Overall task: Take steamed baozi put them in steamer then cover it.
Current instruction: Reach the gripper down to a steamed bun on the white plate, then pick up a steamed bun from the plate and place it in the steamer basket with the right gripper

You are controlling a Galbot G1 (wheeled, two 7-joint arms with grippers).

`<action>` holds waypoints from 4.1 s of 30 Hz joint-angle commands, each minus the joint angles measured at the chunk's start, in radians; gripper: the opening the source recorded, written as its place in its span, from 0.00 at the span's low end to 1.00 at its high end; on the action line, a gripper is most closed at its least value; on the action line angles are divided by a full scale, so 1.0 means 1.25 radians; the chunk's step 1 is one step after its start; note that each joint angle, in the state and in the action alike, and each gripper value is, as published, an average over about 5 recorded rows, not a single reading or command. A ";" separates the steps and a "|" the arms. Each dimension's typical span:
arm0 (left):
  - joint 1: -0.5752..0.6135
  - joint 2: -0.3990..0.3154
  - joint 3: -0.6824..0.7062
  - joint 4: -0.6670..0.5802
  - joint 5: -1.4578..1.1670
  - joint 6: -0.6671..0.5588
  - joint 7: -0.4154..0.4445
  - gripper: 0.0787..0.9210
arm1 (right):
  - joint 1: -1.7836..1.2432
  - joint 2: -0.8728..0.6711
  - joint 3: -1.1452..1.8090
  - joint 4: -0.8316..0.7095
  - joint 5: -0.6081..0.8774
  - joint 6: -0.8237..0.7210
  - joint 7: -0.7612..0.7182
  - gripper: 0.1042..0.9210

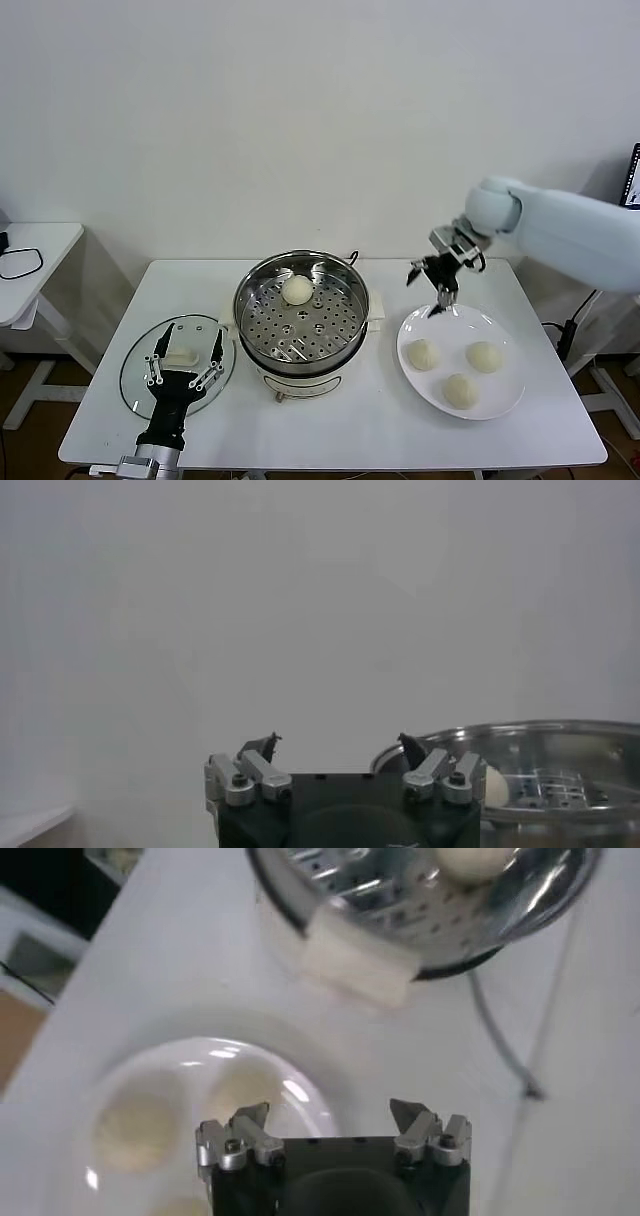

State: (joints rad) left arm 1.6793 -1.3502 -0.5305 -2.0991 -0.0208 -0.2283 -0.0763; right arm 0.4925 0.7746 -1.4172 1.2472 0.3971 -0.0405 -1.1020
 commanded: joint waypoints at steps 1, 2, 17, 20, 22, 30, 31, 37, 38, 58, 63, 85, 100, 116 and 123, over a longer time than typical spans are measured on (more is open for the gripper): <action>0.001 -0.001 0.002 0.001 0.002 -0.001 -0.001 0.88 | -0.099 -0.029 -0.027 -0.009 0.027 -0.062 0.031 0.88; 0.001 -0.002 0.003 0.001 0.002 -0.001 -0.001 0.88 | -0.106 -0.024 -0.023 -0.016 0.023 -0.061 0.035 0.88; 0.008 -0.006 0.005 0.004 0.006 -0.008 -0.002 0.88 | -0.167 0.033 0.030 -0.076 -0.003 -0.048 0.085 0.88; 0.009 -0.007 0.006 0.004 0.007 -0.008 -0.001 0.88 | -0.168 0.042 0.031 -0.079 -0.008 -0.048 0.091 0.88; 0.010 -0.007 0.006 0.004 0.007 -0.008 -0.001 0.88 | -0.167 0.046 0.031 -0.080 -0.011 -0.048 0.092 0.88; 0.011 -0.007 0.005 0.005 0.007 -0.012 -0.001 0.88 | -0.168 0.052 0.027 -0.082 -0.020 -0.050 0.089 0.86; 0.012 -0.006 0.005 0.006 0.007 -0.012 -0.001 0.88 | -0.169 0.052 0.026 -0.082 -0.021 -0.050 0.089 0.85; 0.013 -0.005 0.004 0.004 0.007 -0.013 -0.001 0.88 | -0.172 0.046 0.027 -0.078 -0.027 -0.049 0.094 0.80; 0.013 -0.005 0.004 0.003 0.007 -0.013 -0.001 0.88 | -0.172 0.046 0.028 -0.077 -0.029 -0.048 0.097 0.79; 0.008 0.006 0.001 -0.011 0.005 -0.011 -0.001 0.88 | 0.223 0.038 -0.033 0.011 0.017 -0.018 -0.100 0.68; 0.004 0.011 0.006 -0.015 0.004 -0.010 -0.001 0.88 | 0.299 0.134 -0.034 0.028 0.092 -0.037 -0.115 0.68; -0.003 0.008 0.019 -0.006 0.005 -0.017 -0.004 0.88 | 0.202 0.534 -0.103 -0.026 0.313 -0.188 0.084 0.68; 0.000 0.004 0.015 -0.005 0.004 -0.022 -0.005 0.88 | 0.120 0.623 -0.121 -0.127 0.283 -0.194 0.118 0.68; 0.003 0.003 0.012 -0.003 0.005 -0.018 -0.009 0.88 | 0.079 0.631 -0.120 -0.147 0.271 -0.190 0.161 0.77; 0.002 0.001 0.013 -0.001 0.006 -0.017 -0.011 0.88 | 0.106 0.585 -0.108 -0.103 0.261 -0.191 0.155 0.88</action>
State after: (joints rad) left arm 1.6818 -1.3487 -0.5145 -2.1015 -0.0142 -0.2527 -0.0893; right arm 0.6118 1.5353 -1.5597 1.0889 0.7286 -0.2774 -0.9154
